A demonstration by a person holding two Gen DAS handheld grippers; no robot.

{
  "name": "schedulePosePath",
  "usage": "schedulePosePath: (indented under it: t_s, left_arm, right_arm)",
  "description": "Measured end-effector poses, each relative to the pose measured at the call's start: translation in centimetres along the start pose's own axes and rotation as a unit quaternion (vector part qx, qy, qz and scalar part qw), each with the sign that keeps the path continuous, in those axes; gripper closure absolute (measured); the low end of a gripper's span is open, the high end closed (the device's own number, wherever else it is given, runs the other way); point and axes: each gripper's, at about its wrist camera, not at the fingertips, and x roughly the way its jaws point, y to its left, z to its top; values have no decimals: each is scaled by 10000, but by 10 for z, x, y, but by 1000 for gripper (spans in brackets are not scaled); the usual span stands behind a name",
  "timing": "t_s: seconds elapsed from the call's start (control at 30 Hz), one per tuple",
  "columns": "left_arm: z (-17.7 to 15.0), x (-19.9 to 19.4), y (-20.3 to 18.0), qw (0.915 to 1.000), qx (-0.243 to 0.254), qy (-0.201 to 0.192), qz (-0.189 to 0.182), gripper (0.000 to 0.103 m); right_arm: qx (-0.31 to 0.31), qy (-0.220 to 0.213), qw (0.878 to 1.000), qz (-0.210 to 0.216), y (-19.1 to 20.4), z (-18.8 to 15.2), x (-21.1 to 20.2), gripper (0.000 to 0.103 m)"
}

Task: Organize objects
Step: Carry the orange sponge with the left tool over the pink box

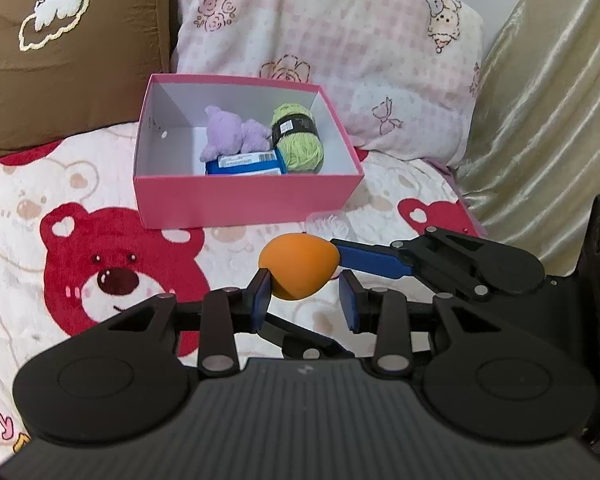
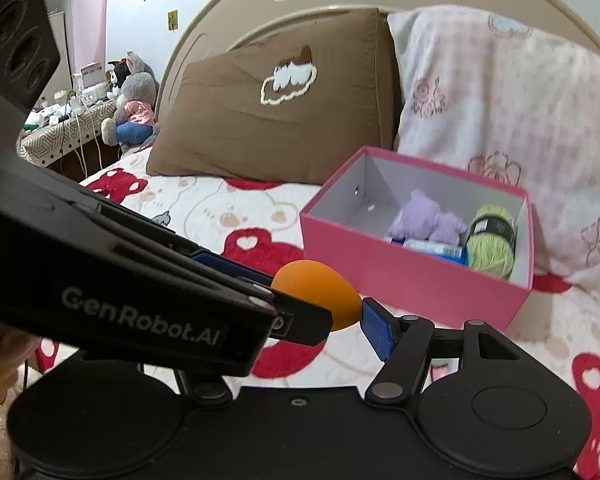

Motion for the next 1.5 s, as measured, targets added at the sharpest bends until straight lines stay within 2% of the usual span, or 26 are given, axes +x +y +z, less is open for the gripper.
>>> schedulePosePath:
  t_s: [0.27,0.4,0.53,0.7,0.87,1.03,1.13,1.27,1.5]
  left_arm:
    - [34,-2,4,10000,-25,-44,7,69]
    - [50,-1,10,9997,-242,-76,-64,69]
    - [62,5,17,9981,-551,-139,-255,69]
    - [74,18,13,9976,-601,-197,-288,69]
    - [89,27,12,9963,-732,-237,-374,69]
    - [106,36,18,9958,-796,-275,-361,69]
    - [117,46,23,9956,-805,-360,-311,69]
    - [133,66,24,9960,-743,-404,-298,69]
    - [154,104,34,9919,-1018,-389,-658,69]
  right_arm:
    - [87,-234,9996,96,-14,24,2,31]
    - [317,-247,9984,406,-29,40,7,27]
    - [387,-179,9979,489,-42,49,12,27]
    - [233,-31,9986,470,-56,63,18,30]
    - [-117,145,9997,175,-67,76,24,39]
    - [-296,169,9994,111,-80,93,31,49]
    - [-361,113,9992,153,-91,101,41,50]
    - [-81,145,9995,285,-115,113,58,51]
    - [-170,556,9982,113,-145,133,79,51]
